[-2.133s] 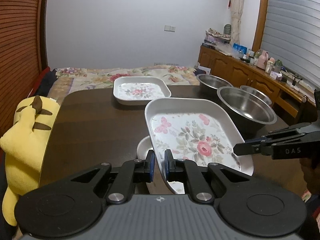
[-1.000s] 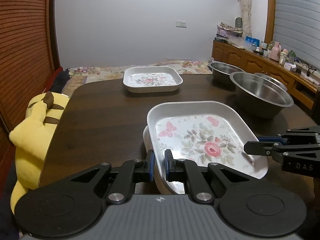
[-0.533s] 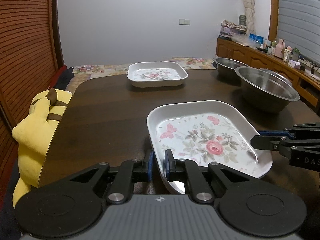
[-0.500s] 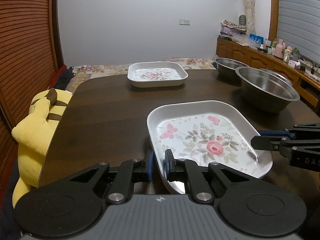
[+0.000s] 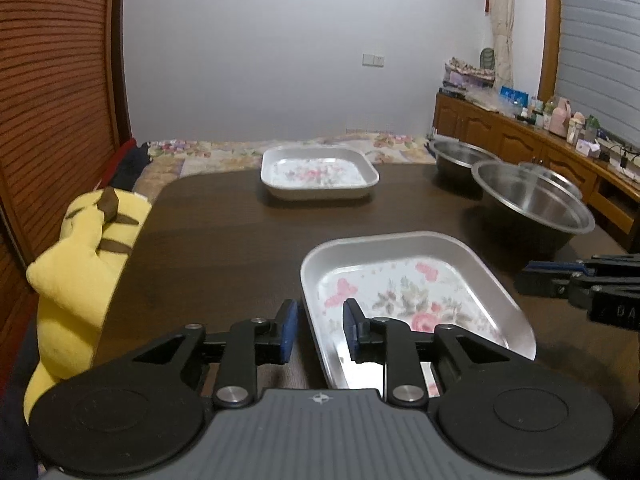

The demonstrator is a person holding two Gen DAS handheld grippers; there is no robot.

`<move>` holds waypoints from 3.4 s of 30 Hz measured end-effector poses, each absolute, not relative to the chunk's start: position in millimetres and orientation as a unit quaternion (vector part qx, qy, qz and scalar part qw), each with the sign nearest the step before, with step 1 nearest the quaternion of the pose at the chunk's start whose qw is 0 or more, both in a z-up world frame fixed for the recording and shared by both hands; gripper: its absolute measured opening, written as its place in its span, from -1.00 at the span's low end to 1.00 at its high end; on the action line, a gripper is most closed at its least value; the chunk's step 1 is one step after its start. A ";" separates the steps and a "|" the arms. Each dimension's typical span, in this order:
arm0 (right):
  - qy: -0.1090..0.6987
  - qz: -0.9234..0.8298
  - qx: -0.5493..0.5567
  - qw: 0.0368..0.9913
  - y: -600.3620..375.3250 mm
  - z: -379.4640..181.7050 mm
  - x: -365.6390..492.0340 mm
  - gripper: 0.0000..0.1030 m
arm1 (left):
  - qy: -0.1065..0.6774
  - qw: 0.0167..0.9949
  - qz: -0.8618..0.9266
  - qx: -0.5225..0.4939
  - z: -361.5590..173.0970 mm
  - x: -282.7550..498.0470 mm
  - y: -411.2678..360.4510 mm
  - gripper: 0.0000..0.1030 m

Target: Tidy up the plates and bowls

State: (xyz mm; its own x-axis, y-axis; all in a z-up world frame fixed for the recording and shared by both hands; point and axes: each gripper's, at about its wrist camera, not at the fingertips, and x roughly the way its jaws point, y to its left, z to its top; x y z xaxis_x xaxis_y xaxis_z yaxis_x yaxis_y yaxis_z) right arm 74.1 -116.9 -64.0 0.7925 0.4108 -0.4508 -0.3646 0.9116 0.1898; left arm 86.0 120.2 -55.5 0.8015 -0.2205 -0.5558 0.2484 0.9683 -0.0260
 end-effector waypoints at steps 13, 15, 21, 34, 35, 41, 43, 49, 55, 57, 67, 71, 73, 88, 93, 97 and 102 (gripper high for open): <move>0.215 0.212 0.007 0.953 -142.2 4.5 117.8 -0.65 | 0.269 0.954 -0.122 0.041 -25.4 141.4 120.9 -0.40; 0.217 0.216 0.004 0.952 -142.0 13.5 130.4 -0.65 | 0.269 0.955 -0.123 0.037 -18.4 153.9 121.1 -0.40; 0.236 0.232 0.004 0.943 -136.0 28.2 168.0 -0.59 | 0.261 0.956 -0.128 0.042 3.2 190.1 117.3 -0.35; 0.337 0.248 -0.034 0.908 -99.0 -0.5 274.0 -0.36 | 0.300 0.942 -0.145 0.052 -18.2 288.1 120.5 -0.27; 0.346 0.247 -0.035 0.905 -97.6 -3.3 281.0 -0.36 | 0.304 0.940 -0.145 0.052 -22.1 294.1 121.8 -0.27; 0.388 0.242 -0.044 0.888 -90.2 -18.0 318.6 -0.37 | 0.326 0.932 -0.152 0.047 -39.4 322.2 130.3 -0.38; 0.398 0.241 -0.043 0.884 -88.9 -20.7 327.6 -0.37 | 0.332 0.929 -0.154 0.045 -44.4 328.3 132.2 -0.40; 0.419 0.238 -0.062 0.874 -80.0 -30.4 343.6 -0.37 | 0.345 0.924 -0.159 0.045 -56.9 342.2 133.6 -0.46; 0.434 0.237 -0.071 0.866 -76.3 -36.4 353.8 -0.39 | 0.351 0.921 -0.164 0.036 -63.0 348.6 135.5 -0.52; 0.438 0.239 -0.072 0.863 -75.3 -37.6 356.2 -0.39 | 0.355 0.920 -0.166 0.034 -64.9 351.8 135.1 -0.55; 0.453 0.244 -0.074 0.854 -74.6 -40.4 362.2 -0.63 | 0.365 0.915 -0.169 0.022 -70.5 355.3 133.5 -0.70; 0.458 0.248 -0.078 0.850 -72.1 -41.1 362.7 -0.64 | 0.365 0.915 -0.169 0.019 -70.9 354.8 134.1 -0.72; 0.458 0.249 -0.079 0.849 -71.6 -41.5 361.6 -0.64 | 0.365 0.915 -0.172 0.013 -71.0 354.9 135.5 -0.74; 0.468 0.252 -0.076 0.844 -70.3 -46.5 364.0 -0.69 | 0.381 0.906 -0.185 -0.016 -69.1 350.7 140.3 -0.74; 0.462 0.259 -0.063 0.846 -74.6 -39.1 354.3 -0.70 | 0.374 0.909 -0.182 -0.013 -58.6 333.0 141.3 -0.74; 0.450 0.261 -0.062 0.851 -73.7 -27.8 341.0 -0.70 | 0.362 0.915 -0.179 -0.010 -43.4 317.0 142.3 -0.74; 0.434 0.265 -0.057 0.859 -73.9 -10.2 322.9 -0.70 | 0.341 0.923 -0.179 -0.006 -21.1 293.6 144.6 -0.74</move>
